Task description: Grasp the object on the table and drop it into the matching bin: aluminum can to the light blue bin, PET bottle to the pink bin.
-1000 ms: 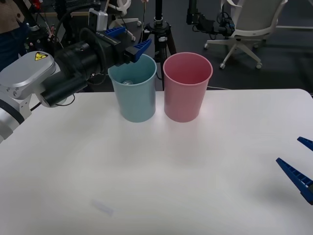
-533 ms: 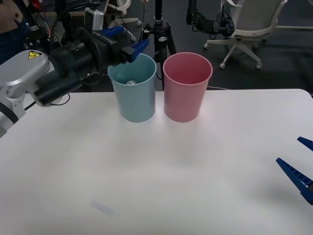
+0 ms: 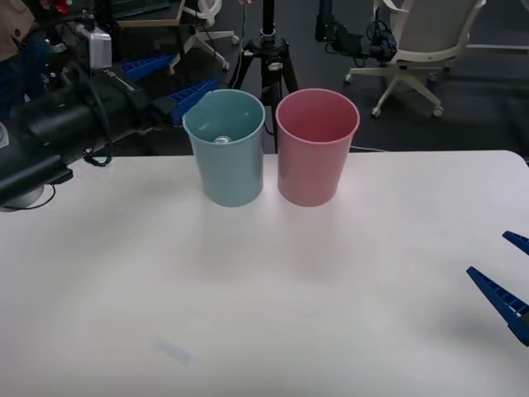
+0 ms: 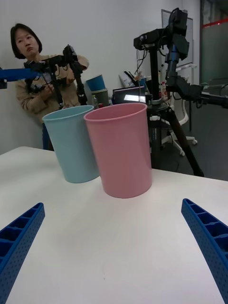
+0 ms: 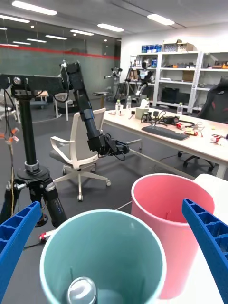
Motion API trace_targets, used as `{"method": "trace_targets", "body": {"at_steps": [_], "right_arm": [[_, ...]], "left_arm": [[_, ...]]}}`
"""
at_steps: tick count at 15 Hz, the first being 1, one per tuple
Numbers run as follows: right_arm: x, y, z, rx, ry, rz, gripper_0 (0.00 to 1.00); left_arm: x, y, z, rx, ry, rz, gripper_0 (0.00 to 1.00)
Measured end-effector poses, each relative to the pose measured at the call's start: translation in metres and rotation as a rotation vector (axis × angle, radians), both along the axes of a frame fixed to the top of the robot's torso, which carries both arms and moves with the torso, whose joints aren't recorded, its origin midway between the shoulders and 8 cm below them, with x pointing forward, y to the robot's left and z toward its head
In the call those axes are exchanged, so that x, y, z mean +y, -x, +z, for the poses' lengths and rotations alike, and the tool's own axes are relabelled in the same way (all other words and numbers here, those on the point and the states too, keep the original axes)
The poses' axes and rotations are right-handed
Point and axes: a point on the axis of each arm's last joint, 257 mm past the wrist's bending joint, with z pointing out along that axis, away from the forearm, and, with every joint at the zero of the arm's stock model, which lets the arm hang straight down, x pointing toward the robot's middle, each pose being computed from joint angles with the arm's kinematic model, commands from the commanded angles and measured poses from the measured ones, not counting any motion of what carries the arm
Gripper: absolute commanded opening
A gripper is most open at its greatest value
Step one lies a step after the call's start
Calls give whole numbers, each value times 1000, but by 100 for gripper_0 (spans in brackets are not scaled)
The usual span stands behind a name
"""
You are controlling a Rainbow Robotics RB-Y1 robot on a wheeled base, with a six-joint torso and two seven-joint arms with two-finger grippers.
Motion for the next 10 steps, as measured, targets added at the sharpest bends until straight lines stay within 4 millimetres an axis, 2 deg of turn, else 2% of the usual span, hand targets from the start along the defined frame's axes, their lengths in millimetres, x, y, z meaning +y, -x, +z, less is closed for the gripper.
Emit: {"method": "trace_targets", "body": {"at_steps": [5,10], "right_arm": [[0,0,0,0,0,0,100],[0,0,0,0,0,0,100]], "left_arm": [[34,40,-13,-18,-7,-11,100],[71,84,-51,-2,18,54,100]]}}
